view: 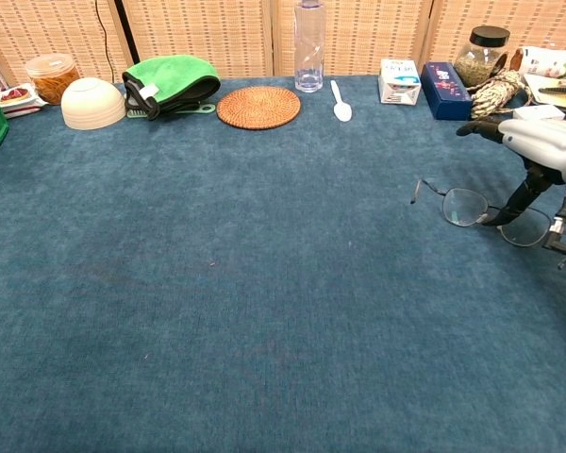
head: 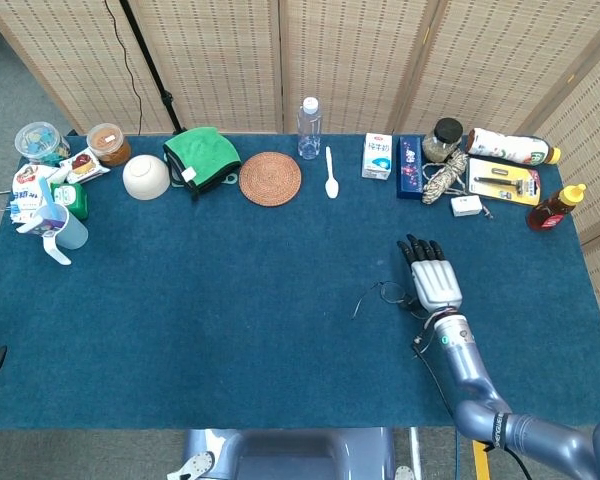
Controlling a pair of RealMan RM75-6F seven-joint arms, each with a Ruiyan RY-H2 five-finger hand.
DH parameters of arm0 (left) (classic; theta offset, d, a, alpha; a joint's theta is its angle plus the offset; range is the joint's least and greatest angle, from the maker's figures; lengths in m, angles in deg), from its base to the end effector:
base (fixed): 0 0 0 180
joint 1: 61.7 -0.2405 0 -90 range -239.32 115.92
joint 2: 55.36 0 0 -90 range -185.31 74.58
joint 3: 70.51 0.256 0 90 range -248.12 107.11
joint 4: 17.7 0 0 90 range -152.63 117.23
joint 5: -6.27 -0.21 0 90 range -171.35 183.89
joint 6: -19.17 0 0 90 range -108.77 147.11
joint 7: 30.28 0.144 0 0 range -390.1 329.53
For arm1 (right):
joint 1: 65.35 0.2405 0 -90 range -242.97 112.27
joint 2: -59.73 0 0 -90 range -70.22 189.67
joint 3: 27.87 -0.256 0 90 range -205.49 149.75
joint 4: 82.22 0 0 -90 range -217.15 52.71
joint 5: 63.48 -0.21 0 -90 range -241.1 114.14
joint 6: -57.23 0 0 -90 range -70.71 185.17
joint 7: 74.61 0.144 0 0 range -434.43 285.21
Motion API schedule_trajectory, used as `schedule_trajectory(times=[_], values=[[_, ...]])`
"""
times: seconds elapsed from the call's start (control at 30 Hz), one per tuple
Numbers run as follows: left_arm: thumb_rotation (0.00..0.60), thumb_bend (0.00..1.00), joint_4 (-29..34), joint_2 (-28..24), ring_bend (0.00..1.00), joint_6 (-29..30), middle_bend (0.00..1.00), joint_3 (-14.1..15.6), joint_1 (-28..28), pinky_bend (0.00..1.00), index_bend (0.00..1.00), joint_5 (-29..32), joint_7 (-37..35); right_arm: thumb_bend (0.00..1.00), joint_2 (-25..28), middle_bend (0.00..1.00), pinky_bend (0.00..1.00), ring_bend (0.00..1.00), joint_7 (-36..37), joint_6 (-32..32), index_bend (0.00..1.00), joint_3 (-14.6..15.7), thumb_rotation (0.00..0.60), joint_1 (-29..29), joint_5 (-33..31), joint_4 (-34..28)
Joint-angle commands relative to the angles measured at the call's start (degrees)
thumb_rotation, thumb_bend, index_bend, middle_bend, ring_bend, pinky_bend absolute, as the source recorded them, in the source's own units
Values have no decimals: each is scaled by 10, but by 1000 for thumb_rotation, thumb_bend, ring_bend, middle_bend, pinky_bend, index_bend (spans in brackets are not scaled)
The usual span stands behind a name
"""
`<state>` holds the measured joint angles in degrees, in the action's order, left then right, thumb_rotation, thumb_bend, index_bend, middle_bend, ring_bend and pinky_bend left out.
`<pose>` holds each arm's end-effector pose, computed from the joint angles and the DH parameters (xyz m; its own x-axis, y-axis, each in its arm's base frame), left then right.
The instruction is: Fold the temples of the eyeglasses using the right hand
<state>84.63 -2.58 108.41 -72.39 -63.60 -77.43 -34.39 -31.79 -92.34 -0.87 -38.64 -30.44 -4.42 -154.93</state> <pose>-0.3093 0.1398 0.2136 0.3543 -0.0144 0.9350 0.9276 0.1319 -0.3494 -0.2376 -0.3494 -0.0005 0.4283 -0.2301 0.8739 -0.9035 -0.0920 0.4186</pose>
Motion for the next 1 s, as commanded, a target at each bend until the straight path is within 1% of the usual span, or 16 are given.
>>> schedule_trajectory(times=[0.03,0.23,0.37,0.53,0.67,1.0], values=[[360,277,0,0,39,1,22,0,-1,0,124,1,2,92,-19,0,0,0,-16,-23,0,-1,600,-5,2,28],[359,278,-1,0,39,5,22,-2,-2,0,124,1,2,92,-48,0,0,0,-19,-60,0,-12,600,-11,8,69],[360,277,-1,0,40,6,22,-1,-3,0,124,1,0,92,-67,0,0,0,-25,-81,0,-25,600,-14,4,94],[359,277,-3,1,39,6,22,-1,-4,0,124,0,-3,92,-86,0,0,0,-31,-105,0,-34,600,-20,5,111],[360,277,-4,1,39,8,22,0,-4,0,124,-2,-4,91,-88,0,0,0,-36,-118,0,-29,600,-28,18,105],[361,278,-7,2,39,11,22,2,-8,0,124,-6,-12,93,-77,0,0,0,-52,-121,0,-18,600,-44,28,46]])
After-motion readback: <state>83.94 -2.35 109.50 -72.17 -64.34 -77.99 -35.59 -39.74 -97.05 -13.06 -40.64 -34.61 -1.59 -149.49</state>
